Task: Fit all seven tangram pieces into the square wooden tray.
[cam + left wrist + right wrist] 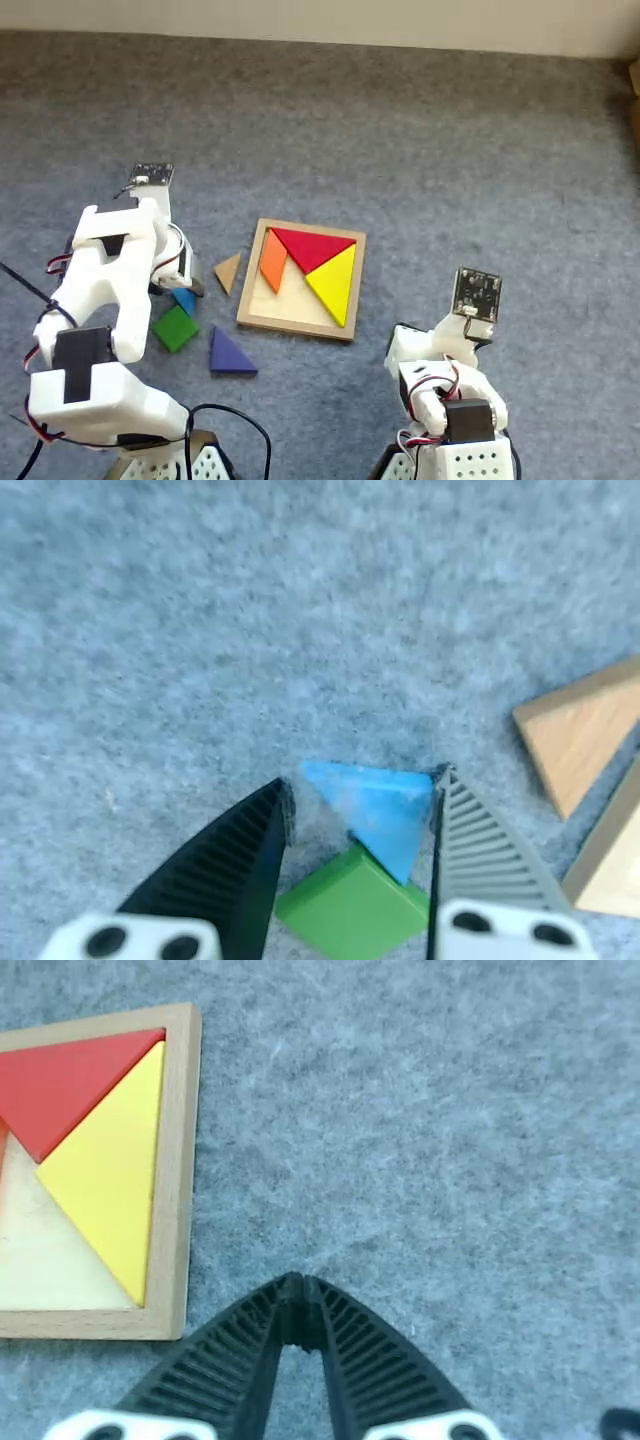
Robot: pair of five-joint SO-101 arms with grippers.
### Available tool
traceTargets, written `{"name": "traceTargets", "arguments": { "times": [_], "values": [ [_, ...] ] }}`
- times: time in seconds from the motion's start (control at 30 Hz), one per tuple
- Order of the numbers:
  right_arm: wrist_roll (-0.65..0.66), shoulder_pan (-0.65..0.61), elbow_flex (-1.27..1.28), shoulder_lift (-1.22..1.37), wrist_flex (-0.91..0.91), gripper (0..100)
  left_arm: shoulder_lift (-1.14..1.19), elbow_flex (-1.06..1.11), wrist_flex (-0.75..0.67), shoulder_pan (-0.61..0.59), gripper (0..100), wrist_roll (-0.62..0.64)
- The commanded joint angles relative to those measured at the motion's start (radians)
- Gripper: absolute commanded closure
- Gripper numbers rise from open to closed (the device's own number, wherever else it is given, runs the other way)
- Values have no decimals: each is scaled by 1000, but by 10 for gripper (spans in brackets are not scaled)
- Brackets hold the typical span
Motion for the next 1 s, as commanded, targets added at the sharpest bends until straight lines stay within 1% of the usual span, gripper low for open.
{"name": "traceTargets", "arguments": {
  "times": [0.0,0.1,0.53,0.77,0.8,0.9,0.97],
  "values": [
    [6,10,157,-13,-35,991,-7,2,31,88,782,8],
    [6,10,157,-13,-35,991,-5,12,32,116,782,9],
    [6,10,157,-13,-35,991,-5,12,9,114,787,9],
    [6,10,157,-13,-35,991,-5,12,-29,116,787,12],
    [6,10,157,-13,-35,991,-5,12,-31,114,787,17],
    [6,10,157,-13,-35,991,-5,12,-32,110,787,94],
    [6,10,157,-13,-35,991,-5,12,-32,111,787,89]
  ]
}}
